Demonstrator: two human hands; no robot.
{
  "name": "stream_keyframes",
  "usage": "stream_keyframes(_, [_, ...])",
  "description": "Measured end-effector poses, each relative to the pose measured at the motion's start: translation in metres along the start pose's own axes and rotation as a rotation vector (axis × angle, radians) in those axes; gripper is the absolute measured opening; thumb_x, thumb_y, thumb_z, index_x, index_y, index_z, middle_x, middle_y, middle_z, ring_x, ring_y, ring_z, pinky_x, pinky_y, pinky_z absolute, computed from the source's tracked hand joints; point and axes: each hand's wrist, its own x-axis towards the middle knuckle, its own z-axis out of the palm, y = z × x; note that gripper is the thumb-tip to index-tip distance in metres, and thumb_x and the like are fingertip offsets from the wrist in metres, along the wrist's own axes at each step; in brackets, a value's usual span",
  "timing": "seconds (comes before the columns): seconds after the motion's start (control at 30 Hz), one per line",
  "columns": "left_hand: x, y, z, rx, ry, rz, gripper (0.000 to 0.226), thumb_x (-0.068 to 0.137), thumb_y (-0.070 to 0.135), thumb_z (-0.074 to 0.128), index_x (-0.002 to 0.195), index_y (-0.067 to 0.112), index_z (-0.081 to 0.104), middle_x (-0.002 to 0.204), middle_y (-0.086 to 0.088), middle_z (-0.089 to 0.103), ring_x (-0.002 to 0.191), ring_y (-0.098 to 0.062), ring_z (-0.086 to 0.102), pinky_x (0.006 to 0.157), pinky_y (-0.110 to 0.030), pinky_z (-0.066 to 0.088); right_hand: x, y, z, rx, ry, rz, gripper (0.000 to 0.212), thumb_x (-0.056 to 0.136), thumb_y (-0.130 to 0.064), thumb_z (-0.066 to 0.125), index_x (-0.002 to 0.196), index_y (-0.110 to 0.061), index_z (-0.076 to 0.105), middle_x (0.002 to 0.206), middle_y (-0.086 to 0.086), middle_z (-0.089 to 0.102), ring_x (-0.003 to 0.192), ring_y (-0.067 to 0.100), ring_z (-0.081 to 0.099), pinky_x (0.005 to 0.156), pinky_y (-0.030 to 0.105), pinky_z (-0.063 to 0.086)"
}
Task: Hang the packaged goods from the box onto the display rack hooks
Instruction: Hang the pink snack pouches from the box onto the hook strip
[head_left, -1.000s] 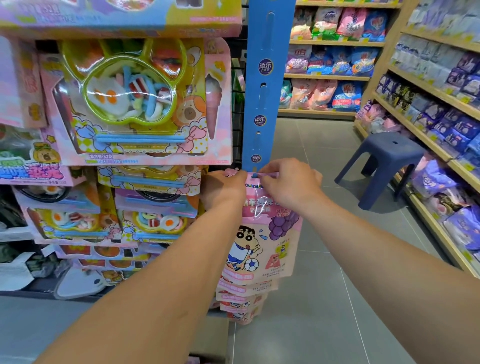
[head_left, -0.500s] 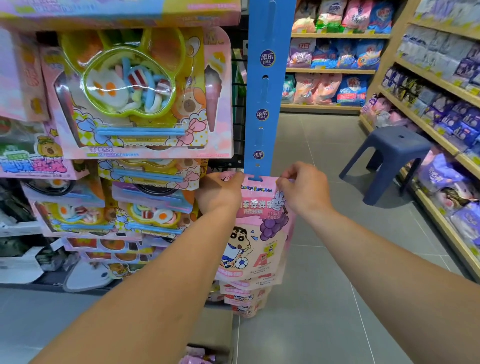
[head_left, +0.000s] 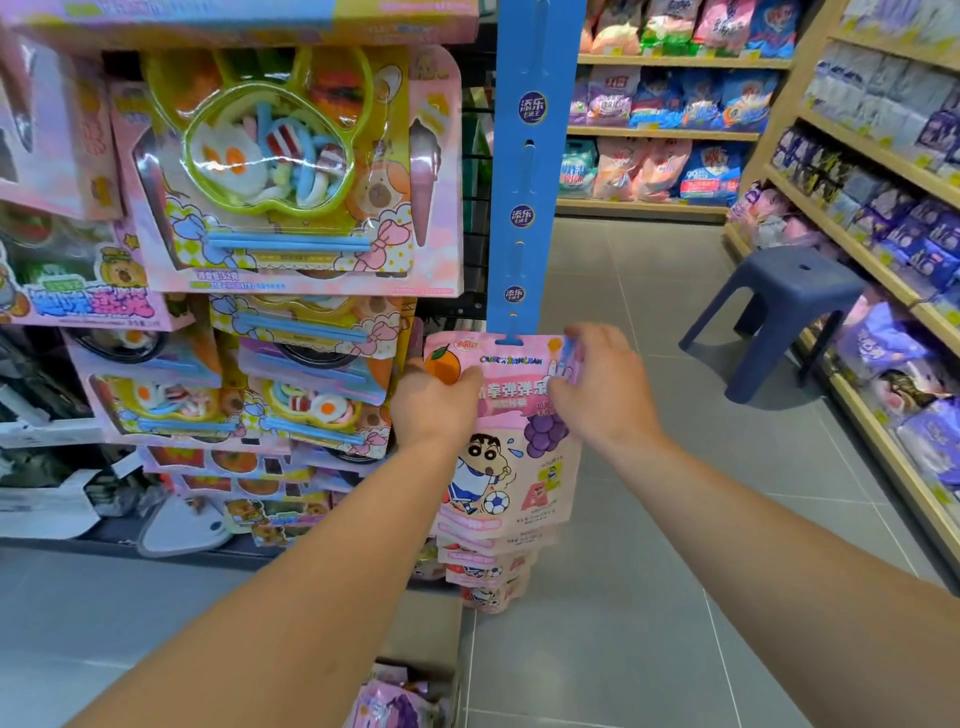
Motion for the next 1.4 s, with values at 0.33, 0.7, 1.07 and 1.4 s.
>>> stream_keyframes(0.33, [-0.048, -0.032, -0.026, 0.114, -0.080, 0.196, 0.050, 0.091, 0.034, 0.062, 0.136, 0.015, 0.053, 0.132, -0.004, 0.061, 0.120, -0.023, 0.057, 0.102, -0.039, 0.046, -0.083, 0.012, 0.013, -0.098, -0.150, -0.085, 0.072, 0.085, -0.022, 0.064, 0.150, -0.017, 0.034, 0.158, 0.002, 0.023, 0.143, 0.025, 0.028, 0.114, 0.032, 0.028])
stream_keyframes(0.7, [-0.075, -0.170, -0.081, 0.230, -0.228, 0.008, 0.034, 0.089, 0.029, 0.066, 0.118, 0.013, 0.069, 0.113, 0.003, 0.069, 0.105, -0.011, 0.063, 0.098, -0.026, 0.046, -0.203, 0.002, 0.122, -0.119, -0.526, -0.029, 0.049, 0.082, -0.027, 0.065, 0.128, -0.015, 0.053, 0.128, 0.007, 0.051, 0.120, 0.031, 0.048, 0.093, 0.037, 0.045])
stream_keyframes(1.07, [-0.049, -0.375, -0.152, 0.305, -0.340, -0.318, 0.026, 0.086, 0.024, 0.069, 0.110, 0.017, 0.072, 0.110, 0.001, 0.072, 0.104, -0.015, 0.065, 0.092, -0.024, 0.047, -0.283, -0.013, 0.291, -0.154, -0.810, 0.129, 0.046, 0.087, -0.027, 0.063, 0.130, -0.017, 0.053, 0.125, 0.009, 0.053, 0.116, 0.030, 0.054, 0.089, 0.034, 0.047])
stream_keyframes(1.4, [0.002, -0.524, -0.158, 0.320, -0.427, -0.520, 0.045, 0.084, 0.033, 0.070, 0.127, 0.022, 0.062, 0.130, 0.003, 0.063, 0.120, -0.017, 0.056, 0.101, -0.027, 0.043, -0.316, 0.025, 0.427, -0.194, -0.925, 0.326, 0.052, 0.087, -0.029, 0.063, 0.136, -0.017, 0.051, 0.139, 0.009, 0.048, 0.121, 0.029, 0.053, 0.092, 0.031, 0.045])
